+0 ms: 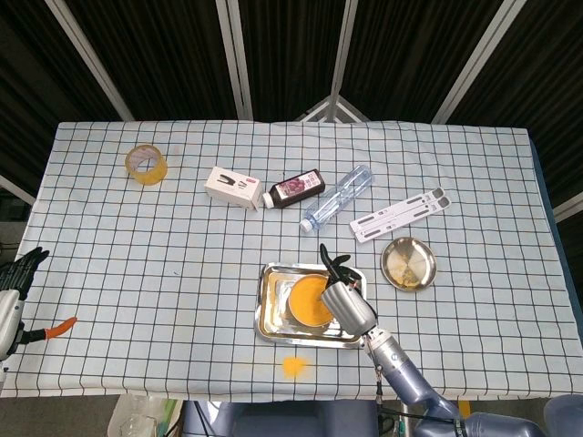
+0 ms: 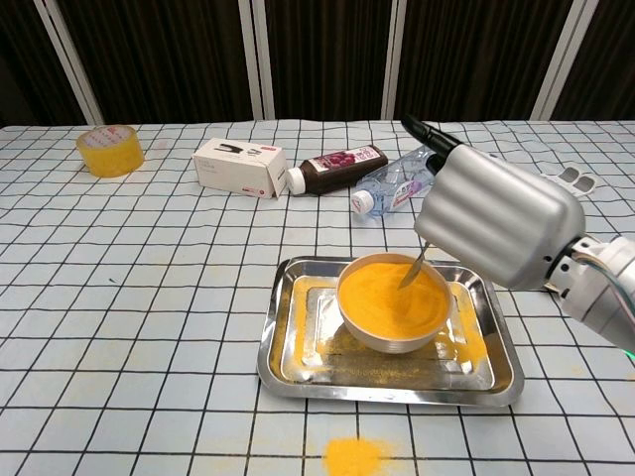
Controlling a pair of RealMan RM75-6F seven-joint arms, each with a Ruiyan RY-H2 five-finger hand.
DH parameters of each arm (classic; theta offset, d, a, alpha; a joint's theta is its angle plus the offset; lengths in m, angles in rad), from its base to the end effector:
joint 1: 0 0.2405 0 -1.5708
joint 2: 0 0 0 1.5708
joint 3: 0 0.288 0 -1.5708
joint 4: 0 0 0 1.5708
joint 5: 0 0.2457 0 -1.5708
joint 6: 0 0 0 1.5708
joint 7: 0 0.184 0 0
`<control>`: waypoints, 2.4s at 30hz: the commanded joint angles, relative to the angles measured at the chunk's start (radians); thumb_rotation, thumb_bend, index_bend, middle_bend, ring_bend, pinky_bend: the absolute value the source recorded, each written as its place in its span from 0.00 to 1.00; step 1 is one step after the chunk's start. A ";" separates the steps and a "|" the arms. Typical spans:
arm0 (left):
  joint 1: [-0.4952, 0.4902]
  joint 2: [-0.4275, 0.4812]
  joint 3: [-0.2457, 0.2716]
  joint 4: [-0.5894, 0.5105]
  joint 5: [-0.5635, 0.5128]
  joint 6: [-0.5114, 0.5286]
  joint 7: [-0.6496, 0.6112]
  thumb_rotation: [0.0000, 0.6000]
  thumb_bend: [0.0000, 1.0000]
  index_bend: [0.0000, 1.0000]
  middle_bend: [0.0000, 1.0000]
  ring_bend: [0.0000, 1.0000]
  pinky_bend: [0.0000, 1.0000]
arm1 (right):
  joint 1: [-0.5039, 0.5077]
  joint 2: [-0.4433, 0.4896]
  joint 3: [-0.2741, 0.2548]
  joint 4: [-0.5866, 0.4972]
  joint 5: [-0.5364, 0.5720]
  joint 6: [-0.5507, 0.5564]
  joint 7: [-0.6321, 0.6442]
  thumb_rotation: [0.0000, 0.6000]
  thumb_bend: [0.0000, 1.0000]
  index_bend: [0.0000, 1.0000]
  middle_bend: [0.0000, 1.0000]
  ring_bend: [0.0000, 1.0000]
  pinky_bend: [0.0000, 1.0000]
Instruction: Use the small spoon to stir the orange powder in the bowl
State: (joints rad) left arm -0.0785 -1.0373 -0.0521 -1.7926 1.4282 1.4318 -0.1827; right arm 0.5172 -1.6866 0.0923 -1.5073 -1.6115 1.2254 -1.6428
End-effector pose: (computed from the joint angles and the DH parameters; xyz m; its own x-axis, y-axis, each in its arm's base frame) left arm -0.3345 0.2211 0.1452 0.1158 0.0528 0.9919 0.9906 0.0667 -0.1192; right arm -0.1311 -0.3054 -0.0828 0.8418 0.5394 -0.0209 0.1512 -0.1984 0.9684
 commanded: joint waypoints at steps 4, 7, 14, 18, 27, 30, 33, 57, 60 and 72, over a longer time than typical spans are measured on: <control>0.007 -0.006 -0.011 0.002 0.016 0.033 -0.011 1.00 0.00 0.00 0.00 0.00 0.00 | -0.017 0.012 0.007 -0.030 0.023 0.019 -0.004 1.00 0.98 0.89 0.72 0.39 0.00; 0.005 -0.008 -0.011 0.003 0.014 0.031 -0.009 1.00 0.00 0.00 0.00 0.00 0.00 | -0.026 0.018 0.007 -0.048 0.035 0.025 0.026 1.00 0.98 0.89 0.72 0.39 0.00; 0.004 -0.017 -0.009 0.006 0.012 0.028 0.012 1.00 0.00 0.00 0.00 0.00 0.00 | -0.040 0.033 0.058 -0.102 0.078 0.067 0.147 1.00 0.98 0.89 0.72 0.39 0.00; 0.006 -0.014 -0.008 0.005 0.008 0.028 0.012 1.00 0.00 0.00 0.00 0.00 0.00 | -0.077 0.064 0.120 -0.141 0.160 0.127 0.231 1.00 0.98 0.89 0.72 0.39 0.00; 0.004 -0.010 -0.005 -0.001 0.022 0.026 0.010 1.00 0.00 0.00 0.00 0.00 0.00 | -0.193 0.122 0.214 -0.151 0.465 0.207 0.433 1.00 0.98 0.89 0.72 0.39 0.00; 0.004 -0.012 -0.004 -0.001 0.020 0.026 0.015 1.00 0.00 0.00 0.00 0.00 0.00 | -0.206 0.136 0.207 -0.100 0.508 0.201 0.473 1.00 0.98 0.89 0.72 0.39 0.00; 0.001 -0.014 -0.005 0.000 0.016 0.021 0.021 1.00 0.00 0.00 0.00 0.00 0.00 | -0.211 0.140 0.189 -0.042 0.524 0.189 0.509 1.00 0.98 0.89 0.72 0.39 0.00; 0.002 -0.023 0.001 0.015 0.013 0.015 0.026 1.00 0.00 0.00 0.00 0.00 0.00 | -0.138 -0.084 0.134 0.356 0.562 0.094 0.668 1.00 0.98 0.89 0.72 0.39 0.00; 0.002 -0.023 0.000 0.014 0.013 0.014 0.024 1.00 0.00 0.00 0.00 0.00 0.00 | -0.122 -0.100 0.145 0.384 0.569 0.083 0.665 1.00 0.98 0.89 0.72 0.39 0.00; -0.001 -0.017 0.002 0.012 0.007 0.002 0.023 1.00 0.00 0.00 0.00 0.00 0.00 | -0.092 -0.167 0.158 0.481 0.606 0.072 0.648 1.00 0.73 0.30 0.35 0.16 0.00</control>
State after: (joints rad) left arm -0.0791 -1.0545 -0.0501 -1.7803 1.4353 1.4347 -0.1606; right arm 0.4243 -1.8511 0.2496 -1.0280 -1.0086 1.2957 -0.9919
